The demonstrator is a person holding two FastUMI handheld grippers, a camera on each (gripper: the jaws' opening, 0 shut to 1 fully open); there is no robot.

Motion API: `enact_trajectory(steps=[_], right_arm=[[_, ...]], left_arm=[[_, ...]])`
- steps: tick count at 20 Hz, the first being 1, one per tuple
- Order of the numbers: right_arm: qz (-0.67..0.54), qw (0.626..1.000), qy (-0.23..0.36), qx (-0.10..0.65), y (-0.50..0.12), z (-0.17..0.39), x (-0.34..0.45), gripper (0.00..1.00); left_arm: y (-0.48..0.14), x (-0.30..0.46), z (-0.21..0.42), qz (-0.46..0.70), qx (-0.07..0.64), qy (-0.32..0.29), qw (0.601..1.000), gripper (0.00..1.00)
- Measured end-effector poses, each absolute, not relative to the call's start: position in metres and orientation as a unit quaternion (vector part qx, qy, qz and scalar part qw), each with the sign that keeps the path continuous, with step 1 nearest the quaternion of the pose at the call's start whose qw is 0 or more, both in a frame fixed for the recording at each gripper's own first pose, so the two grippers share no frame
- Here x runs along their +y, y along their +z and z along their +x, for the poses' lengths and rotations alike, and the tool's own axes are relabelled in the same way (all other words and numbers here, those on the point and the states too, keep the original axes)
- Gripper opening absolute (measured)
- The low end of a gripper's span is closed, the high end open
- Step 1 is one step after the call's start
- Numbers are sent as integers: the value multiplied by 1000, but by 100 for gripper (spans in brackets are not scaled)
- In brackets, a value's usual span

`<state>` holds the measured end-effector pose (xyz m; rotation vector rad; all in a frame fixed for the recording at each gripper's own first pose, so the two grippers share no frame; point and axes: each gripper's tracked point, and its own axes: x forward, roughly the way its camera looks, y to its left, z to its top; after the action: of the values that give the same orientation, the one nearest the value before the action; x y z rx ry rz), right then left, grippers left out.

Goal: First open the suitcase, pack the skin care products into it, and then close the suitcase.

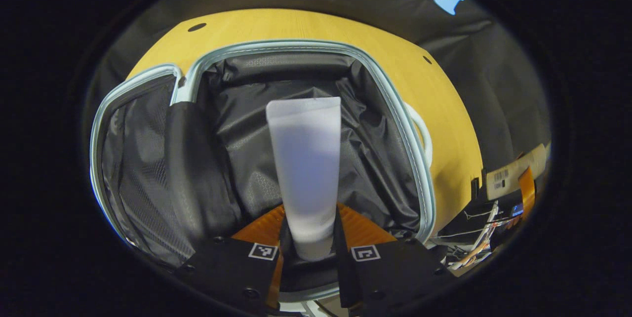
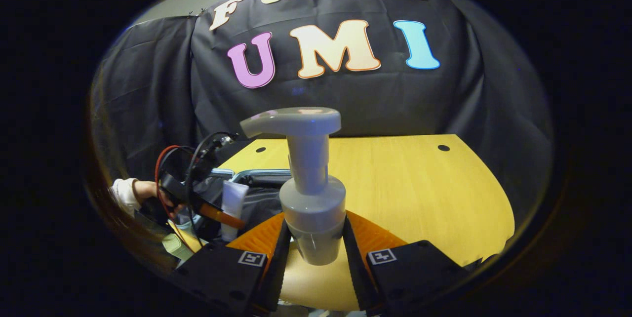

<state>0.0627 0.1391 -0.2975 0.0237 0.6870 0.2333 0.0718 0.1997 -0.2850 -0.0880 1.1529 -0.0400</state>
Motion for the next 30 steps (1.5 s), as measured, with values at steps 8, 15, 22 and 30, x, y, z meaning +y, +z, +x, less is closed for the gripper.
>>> enact_trajectory(steps=[8, 15, 22, 30], right_arm=[[50, 910, 151, 383, -315, 55, 219, 58], [62, 883, 202, 418, -350, 56, 272, 58], [53, 852, 198, 481, -418, 51, 285, 60], [55, 843, 172, 507, -458, 53, 288, 58]], left_arm=[[-233, 199, 96, -96, 479, -43, 871, 89], [-151, 251, 65, -150, 378, 31, 913, 95], [-102, 355, -20, -184, 315, 162, 917, 95], [-115, 449, -73, -230, 277, 245, 900, 95]])
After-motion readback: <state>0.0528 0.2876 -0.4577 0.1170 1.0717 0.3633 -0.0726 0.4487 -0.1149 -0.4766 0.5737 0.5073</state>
